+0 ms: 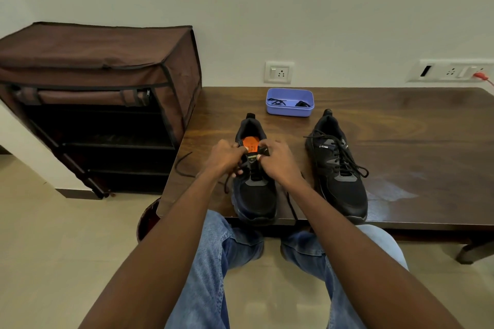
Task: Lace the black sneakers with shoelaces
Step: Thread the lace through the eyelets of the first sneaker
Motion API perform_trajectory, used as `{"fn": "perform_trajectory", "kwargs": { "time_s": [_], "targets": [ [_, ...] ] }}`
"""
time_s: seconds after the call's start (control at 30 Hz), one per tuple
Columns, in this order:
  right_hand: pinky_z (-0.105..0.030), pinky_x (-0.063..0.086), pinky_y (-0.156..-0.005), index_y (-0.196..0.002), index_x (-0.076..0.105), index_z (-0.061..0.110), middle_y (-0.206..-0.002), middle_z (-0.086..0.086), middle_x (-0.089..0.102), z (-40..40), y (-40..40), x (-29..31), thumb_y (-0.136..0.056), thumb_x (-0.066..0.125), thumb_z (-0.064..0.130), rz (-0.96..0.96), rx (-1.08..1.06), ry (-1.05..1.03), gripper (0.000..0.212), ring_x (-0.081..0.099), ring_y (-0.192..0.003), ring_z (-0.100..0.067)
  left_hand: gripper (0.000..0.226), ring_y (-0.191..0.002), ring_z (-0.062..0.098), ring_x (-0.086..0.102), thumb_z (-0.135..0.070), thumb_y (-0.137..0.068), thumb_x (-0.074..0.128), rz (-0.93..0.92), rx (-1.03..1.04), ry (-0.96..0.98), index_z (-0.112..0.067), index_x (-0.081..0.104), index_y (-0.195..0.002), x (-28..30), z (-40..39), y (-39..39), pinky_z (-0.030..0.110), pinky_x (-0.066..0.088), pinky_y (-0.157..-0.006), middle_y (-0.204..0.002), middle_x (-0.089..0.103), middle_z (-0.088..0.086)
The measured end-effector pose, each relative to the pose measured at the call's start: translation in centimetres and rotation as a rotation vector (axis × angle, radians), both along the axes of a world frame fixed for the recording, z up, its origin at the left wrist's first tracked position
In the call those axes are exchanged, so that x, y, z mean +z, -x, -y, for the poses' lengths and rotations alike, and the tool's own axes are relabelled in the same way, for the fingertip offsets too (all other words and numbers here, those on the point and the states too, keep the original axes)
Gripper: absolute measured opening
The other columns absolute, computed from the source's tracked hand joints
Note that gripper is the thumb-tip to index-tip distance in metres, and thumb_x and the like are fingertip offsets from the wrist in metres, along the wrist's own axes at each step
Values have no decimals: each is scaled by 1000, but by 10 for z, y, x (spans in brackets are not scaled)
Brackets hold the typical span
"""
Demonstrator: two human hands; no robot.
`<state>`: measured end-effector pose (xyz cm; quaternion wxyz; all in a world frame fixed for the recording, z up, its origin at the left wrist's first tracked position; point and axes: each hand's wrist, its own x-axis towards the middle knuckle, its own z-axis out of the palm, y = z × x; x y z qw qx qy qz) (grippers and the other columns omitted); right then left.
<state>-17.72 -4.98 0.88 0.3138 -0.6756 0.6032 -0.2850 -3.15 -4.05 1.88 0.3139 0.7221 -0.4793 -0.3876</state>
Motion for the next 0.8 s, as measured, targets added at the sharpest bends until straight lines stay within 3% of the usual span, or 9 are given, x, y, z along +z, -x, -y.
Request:
{"fn": "perform_trajectory", "kwargs": {
  "time_s": [0.07,0.17,0.3,0.4,0.47,0.57,0.63,0.7,0.8],
  "targets": [
    [-38,46,-102,-123,69,18,-132,-11,50,0,-2,-4,-90,60,6,-109,133,56,36,51,-119,-26,23,-43,15,59,-25,-96,60,11,-20,6,-7,66,-84,2,-1,0,24,41,-36,-70,66,9],
    [-41,38,-112,-126,68,13,-154,-12,31,0,-3,-11,-91,61,8,-315,242,102,36,37,-137,-30,24,-40,11,53,-29,-96,60,51,-37,-3,-9,67,-83,2,-2,0,21,36,-35,-67,66,5],
    [-37,44,-100,-113,70,5,-152,-10,37,-5,-3,-5,-95,57,10,-384,235,130,23,50,-125,-31,24,-35,10,47,-29,-96,61,23,-40,-4,-7,69,-87,2,-2,-2,21,33,-34,-65,67,5],
    [-41,50,-93,-99,68,11,-120,-9,63,-10,-1,7,-96,51,9,-159,31,61,18,61,-110,-29,25,-32,8,46,-28,-94,64,20,-25,7,-6,70,-85,1,-2,-3,20,33,-35,-68,69,7],
    [-47,55,-84,-87,65,14,-97,-11,69,-8,2,11,-95,48,6,54,-212,-8,20,66,-93,-27,24,-32,6,45,-27,-94,65,17,-24,9,-7,69,-82,1,-2,-3,20,33,-35,-69,69,7],
    [-44,55,-79,-92,65,12,-103,-14,68,4,13,14,-92,46,4,405,-611,-47,20,66,-91,-29,25,-35,9,45,-27,-93,66,16,-21,9,-8,69,-78,0,-1,-3,21,34,-35,-68,69,8],
    [-41,51,-81,-102,63,6,-116,-15,63,10,20,14,-93,45,5,487,-744,-113,21,62,-98,-31,25,-37,12,46,-27,-92,67,14,-15,12,-7,70,-78,0,0,-4,23,34,-36,-69,71,10],
    [-41,48,-87,-110,64,6,-127,-13,54,10,21,12,-92,49,5,298,-688,-115,23,57,-106,-31,26,-36,12,46,-27,-91,68,9,-9,16,-4,71,-81,-1,0,-4,23,34,-36,-72,73,13],
    [-41,41,-106,-114,70,12,-137,-8,49,3,16,10,-84,61,3,9,-335,164,32,46,-127,-25,25,-34,10,47,-26,-92,68,-10,-14,12,-3,71,-83,0,-1,-3,22,34,-36,-75,74,13]
  ]
}}
